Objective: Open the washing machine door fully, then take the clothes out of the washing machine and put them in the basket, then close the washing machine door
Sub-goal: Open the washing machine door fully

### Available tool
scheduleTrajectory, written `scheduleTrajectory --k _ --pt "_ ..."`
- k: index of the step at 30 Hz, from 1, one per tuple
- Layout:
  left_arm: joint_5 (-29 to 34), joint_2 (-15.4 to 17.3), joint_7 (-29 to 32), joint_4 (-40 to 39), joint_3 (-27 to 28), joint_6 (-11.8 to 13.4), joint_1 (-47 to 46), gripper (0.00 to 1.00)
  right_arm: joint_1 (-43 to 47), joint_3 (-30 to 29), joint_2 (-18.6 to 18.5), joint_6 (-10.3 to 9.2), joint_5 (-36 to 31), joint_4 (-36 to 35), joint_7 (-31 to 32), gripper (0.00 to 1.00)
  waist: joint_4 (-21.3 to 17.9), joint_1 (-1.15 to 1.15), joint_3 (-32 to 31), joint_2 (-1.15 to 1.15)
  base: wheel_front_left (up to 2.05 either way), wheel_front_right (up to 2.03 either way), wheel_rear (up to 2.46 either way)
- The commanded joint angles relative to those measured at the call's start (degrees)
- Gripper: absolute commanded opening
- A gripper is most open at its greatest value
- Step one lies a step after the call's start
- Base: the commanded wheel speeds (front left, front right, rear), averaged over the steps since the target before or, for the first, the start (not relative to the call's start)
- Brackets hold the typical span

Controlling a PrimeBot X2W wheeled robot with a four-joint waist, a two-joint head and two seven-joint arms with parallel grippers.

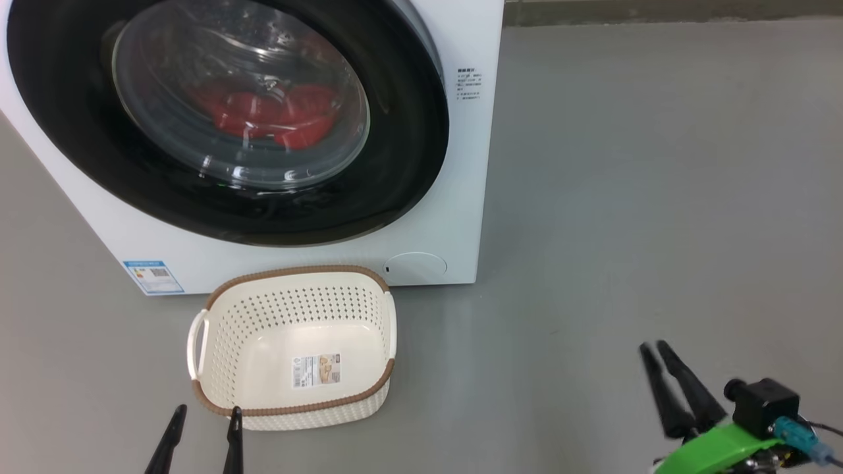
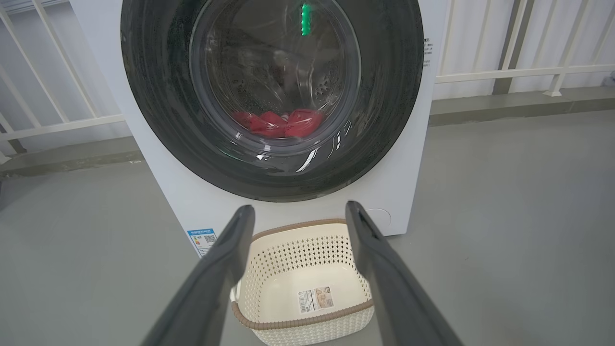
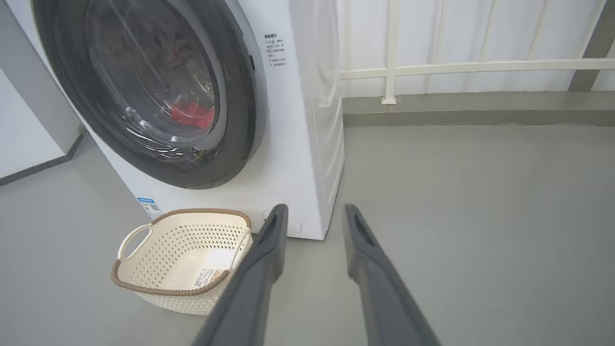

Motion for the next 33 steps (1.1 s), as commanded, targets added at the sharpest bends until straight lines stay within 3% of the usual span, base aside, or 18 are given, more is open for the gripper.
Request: scheduleTrajectory --k 1,9,25,32,33 --pt "0.06 0.11 -0.7 -1.65 1.82 -0.5 -1.85 1.0 -2.66 0.76 0.01 0.09 1.57 -1.93 -0.7 0.0 0.16 0.0 0.38 0.0 0.0 0.0 0.0" --pt "-0.59 -0.36 -0.7 -1.63 0.44 -0.63 -3.56 1.0 -10.73 1.38 2.02 0.09 12.65 -4.79 -0.7 0.0 1.61 0.0 2.65 0.0 0.0 0.0 0.0" --pt "-1.28 -0.61 -0.7 -0.9 -1.76 -1.85 -9.42 1.0 -32.78 0.35 -0.56 0.09 21.87 -0.51 -0.7 0.0 8.17 0.0 8.59 0.0 0.0 0.0 0.0" --pt "-2.02 -0.64 -0.7 -0.5 -2.83 -2.04 -11.11 1.0 -39.98 1.23 -1.5 0.09 36.13 5.62 -0.64 0.0 10.19 0.0 10.17 0.0 0.0 0.0 0.0" --pt "-2.29 -0.64 -0.7 -0.41 -3.26 -2.05 -11.65 1.0 -41.97 2.39 -2.25 0.09 42.1 7.81 1.04 0.0 10.74 0.0 10.65 0.0 0.0 0.0 0.0"
